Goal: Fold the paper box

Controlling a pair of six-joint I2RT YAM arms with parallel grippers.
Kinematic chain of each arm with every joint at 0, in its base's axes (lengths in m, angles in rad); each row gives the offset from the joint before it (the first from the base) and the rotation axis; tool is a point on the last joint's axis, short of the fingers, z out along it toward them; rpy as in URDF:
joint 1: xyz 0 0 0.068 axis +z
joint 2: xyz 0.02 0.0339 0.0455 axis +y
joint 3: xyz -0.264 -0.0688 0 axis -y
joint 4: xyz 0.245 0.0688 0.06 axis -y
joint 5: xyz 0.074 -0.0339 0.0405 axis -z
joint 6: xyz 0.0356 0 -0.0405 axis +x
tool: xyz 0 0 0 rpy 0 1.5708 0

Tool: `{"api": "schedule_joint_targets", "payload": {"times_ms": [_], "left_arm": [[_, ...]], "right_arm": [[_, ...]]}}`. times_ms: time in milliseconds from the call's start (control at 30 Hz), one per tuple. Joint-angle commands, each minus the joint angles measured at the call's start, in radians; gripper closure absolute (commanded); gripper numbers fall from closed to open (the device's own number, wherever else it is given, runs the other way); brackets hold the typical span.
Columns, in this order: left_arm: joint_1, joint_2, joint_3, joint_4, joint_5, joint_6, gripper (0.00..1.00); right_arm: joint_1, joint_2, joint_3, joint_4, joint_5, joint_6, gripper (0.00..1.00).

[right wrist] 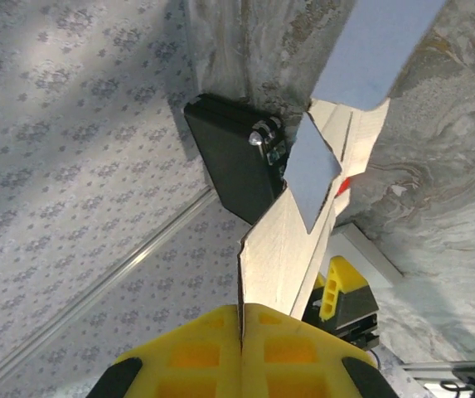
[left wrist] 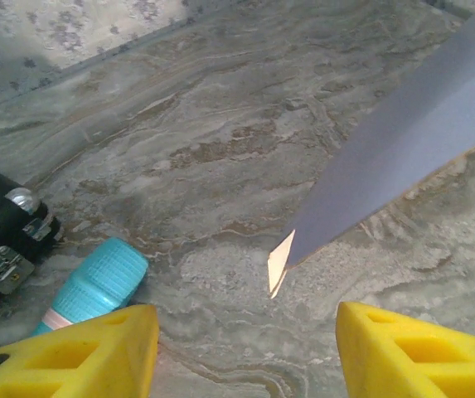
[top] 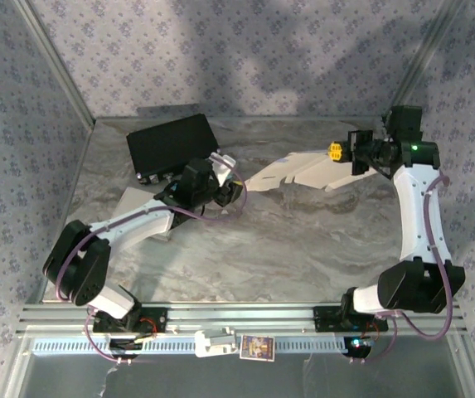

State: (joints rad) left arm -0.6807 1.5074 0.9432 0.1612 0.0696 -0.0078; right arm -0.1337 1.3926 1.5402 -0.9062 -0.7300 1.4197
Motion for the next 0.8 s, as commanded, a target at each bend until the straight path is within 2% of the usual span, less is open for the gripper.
{"api": "schedule_joint_targets", "payload": {"times_ms": [0, 167, 267, 400, 600, 767], "left_arm": [[-0.023, 0.003, 0.027, 0.001, 0.172, 0.047, 0.41], [-0.005, 0.019, 0.026, -0.007, 0.151, 0.083, 0.41], [0.01, 0.054, 0.054, 0.011, 0.194, 0.072, 0.41], [0.009, 0.066, 0.078, 0.028, 0.313, 0.013, 0.43], [0.021, -0.088, -0.026, 0.039, 0.278, -0.07, 0.43], [0.009, -0.161, -0.08, -0.03, 0.361, -0.048, 0.43]], "right_arm": [[-0.005, 0.023, 0.06, -0.035, -0.042, 0.038, 1.0], [-0.006, 0.035, 0.087, -0.053, -0.067, 0.053, 1.0], [-0.011, 0.034, 0.097, -0.062, -0.079, 0.064, 1.0], [-0.02, 0.043, 0.111, -0.066, -0.084, 0.073, 1.0], [-0.023, 0.058, 0.109, -0.042, -0.069, 0.074, 1.0], [-0.021, 0.069, 0.113, -0.033, -0.08, 0.077, 1.0]]}}
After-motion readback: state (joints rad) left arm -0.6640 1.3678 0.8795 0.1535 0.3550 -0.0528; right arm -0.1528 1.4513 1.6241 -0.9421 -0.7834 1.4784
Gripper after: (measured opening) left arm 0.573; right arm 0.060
